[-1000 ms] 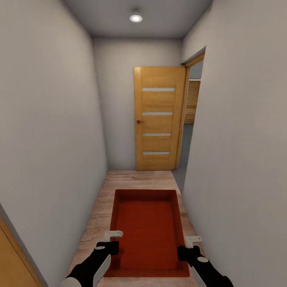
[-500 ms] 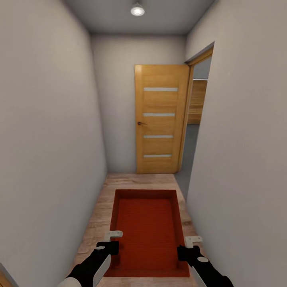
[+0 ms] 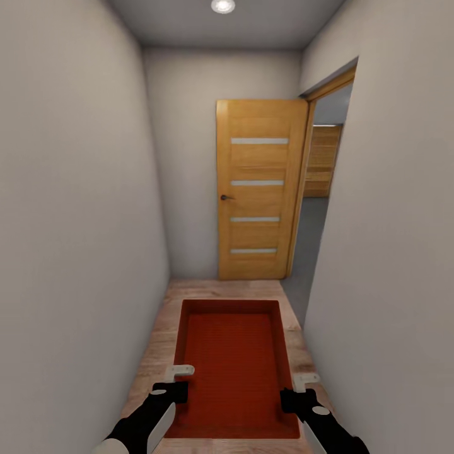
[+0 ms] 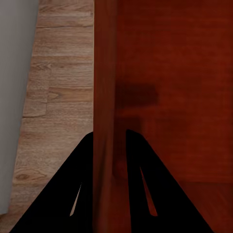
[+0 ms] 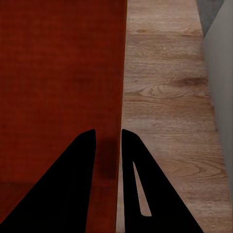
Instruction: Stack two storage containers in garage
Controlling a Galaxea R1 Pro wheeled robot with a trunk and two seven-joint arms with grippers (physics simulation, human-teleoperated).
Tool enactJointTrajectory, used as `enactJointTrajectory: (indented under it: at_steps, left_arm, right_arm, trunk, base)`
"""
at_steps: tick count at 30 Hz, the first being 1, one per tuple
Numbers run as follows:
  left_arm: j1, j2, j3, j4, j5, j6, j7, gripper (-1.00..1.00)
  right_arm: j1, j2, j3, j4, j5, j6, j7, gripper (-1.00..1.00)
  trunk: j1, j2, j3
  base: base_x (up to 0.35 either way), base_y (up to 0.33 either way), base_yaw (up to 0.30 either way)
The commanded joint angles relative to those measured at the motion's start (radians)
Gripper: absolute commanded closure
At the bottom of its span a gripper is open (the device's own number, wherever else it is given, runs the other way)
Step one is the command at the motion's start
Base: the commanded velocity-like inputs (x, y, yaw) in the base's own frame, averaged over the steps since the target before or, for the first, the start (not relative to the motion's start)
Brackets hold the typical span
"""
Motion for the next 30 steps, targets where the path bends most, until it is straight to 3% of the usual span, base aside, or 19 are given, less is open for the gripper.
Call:
enactJointTrajectory:
  at_steps: [1, 30]
  left_arm:
    - [0.001, -0.063, -0.069, -0.001, 0.022, 0.002, 0.01, 1.0]
    - [0.001, -0.063, -0.069, -0.001, 0.022, 0.003, 0.01, 1.0]
  right_arm:
    - [-0.001, 0.046, -0.012, -0.056, -0.029, 0.004, -0.002, 1.0]
    - [-0.001, 0.046, -0.012, -0.056, -0.029, 0.004, -0.002, 1.0]
  trunk:
    - [0.001, -0.001, 0.0]
    - [0.001, -0.001, 0.0]
  base:
    - [0.329, 0.002, 0.0]
    - [0.329, 0.042, 0.0]
